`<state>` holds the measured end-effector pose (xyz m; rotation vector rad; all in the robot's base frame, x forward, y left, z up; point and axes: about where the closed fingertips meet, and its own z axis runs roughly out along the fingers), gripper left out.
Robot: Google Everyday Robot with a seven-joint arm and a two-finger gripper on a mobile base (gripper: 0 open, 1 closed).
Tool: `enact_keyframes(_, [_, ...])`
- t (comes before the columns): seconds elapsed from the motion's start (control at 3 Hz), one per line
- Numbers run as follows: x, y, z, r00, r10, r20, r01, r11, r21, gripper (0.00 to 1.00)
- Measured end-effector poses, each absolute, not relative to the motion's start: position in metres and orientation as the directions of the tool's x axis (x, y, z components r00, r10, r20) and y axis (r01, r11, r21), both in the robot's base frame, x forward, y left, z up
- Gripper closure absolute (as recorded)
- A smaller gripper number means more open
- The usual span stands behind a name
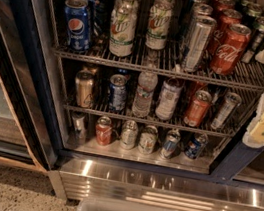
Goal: Pick coke can from top shelf of fridge
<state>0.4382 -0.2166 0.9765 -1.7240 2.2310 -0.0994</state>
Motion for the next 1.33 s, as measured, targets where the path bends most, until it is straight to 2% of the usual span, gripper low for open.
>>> enact_keyframes(0.67, [0.438,-0.214,0.978,-0.235,-0.948,-0.214,-0.929,0.284,-0.236,0.0])
enact_keyframes(1.0, [0.43,-0.203,0.968,-0.263,-0.933,-0.244,-0.928,0.314,-0.199,0.0])
enact_keyframes(1.33, [0.413,-0.193,0.962,-0.279,-0.921,-0.274,-0.913,0.343,-0.223,0.0])
